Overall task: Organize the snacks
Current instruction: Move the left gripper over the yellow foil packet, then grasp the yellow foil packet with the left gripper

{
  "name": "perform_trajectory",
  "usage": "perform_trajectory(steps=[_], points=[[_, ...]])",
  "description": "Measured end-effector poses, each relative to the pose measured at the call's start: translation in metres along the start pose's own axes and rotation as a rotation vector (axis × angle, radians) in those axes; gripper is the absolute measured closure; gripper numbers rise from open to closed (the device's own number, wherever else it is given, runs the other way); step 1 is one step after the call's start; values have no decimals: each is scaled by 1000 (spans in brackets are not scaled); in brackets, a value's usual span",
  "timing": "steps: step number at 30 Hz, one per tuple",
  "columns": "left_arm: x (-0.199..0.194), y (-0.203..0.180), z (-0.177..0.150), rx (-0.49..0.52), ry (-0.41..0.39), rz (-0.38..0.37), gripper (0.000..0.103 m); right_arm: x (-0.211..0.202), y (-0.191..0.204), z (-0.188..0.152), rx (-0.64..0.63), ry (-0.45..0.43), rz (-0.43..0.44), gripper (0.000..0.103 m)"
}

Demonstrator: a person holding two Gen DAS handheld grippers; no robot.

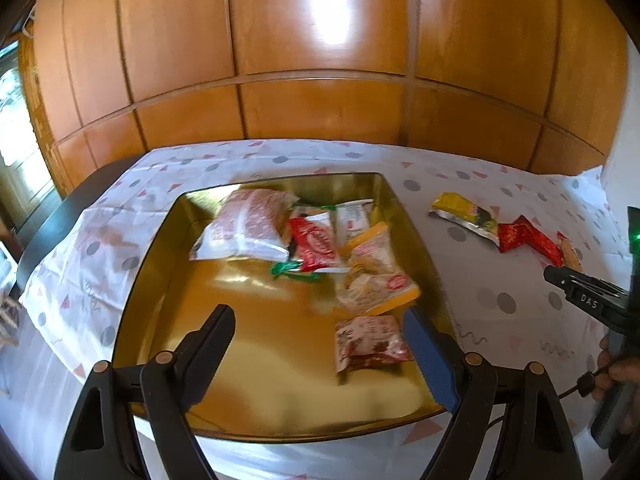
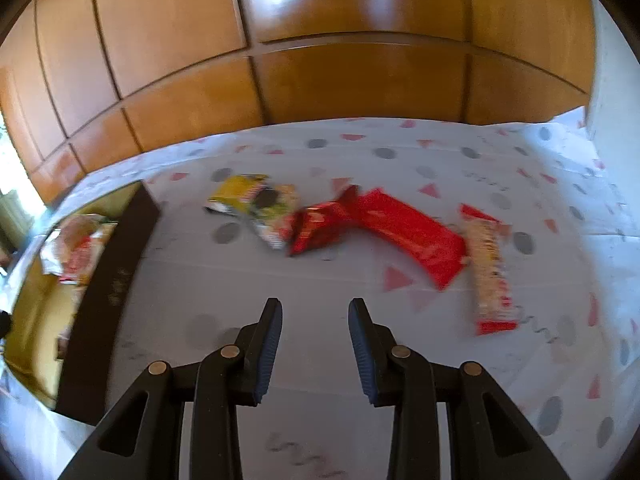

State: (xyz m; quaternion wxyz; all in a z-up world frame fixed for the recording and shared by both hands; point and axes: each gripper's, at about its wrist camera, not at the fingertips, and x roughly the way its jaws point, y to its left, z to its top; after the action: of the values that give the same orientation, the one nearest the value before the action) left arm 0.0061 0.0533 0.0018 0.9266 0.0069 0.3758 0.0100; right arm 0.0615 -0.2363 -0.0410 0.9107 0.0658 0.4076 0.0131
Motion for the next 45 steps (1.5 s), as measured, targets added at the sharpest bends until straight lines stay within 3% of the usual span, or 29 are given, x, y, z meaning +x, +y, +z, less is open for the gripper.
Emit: perform_trajectory(steps=[10,12,17,23,31,37,45], points=[[3,-40,25,100,-14,-93,18,26,-45,-19,40,50,-112,68],[5,-51,30,127,-13,-110,19,25,-47,-24,30,9,-103,66],[23,-73,52,78,69,-240,20,26,-47,-29,18,-29,-98,63],[48,-112,75,89,119,-293,20,24,-48,-33,27,-44,-52,54],[114,-149,104,-45,296,-371,20,25,-46,-34,28,-54,-9,44],[170,-165,117,-173,396,-343,18,25,-52,-34,57,-67,36,41],[220,-175,134,-233,406,-258,15,26,-55,-34,77,-76,83,36]])
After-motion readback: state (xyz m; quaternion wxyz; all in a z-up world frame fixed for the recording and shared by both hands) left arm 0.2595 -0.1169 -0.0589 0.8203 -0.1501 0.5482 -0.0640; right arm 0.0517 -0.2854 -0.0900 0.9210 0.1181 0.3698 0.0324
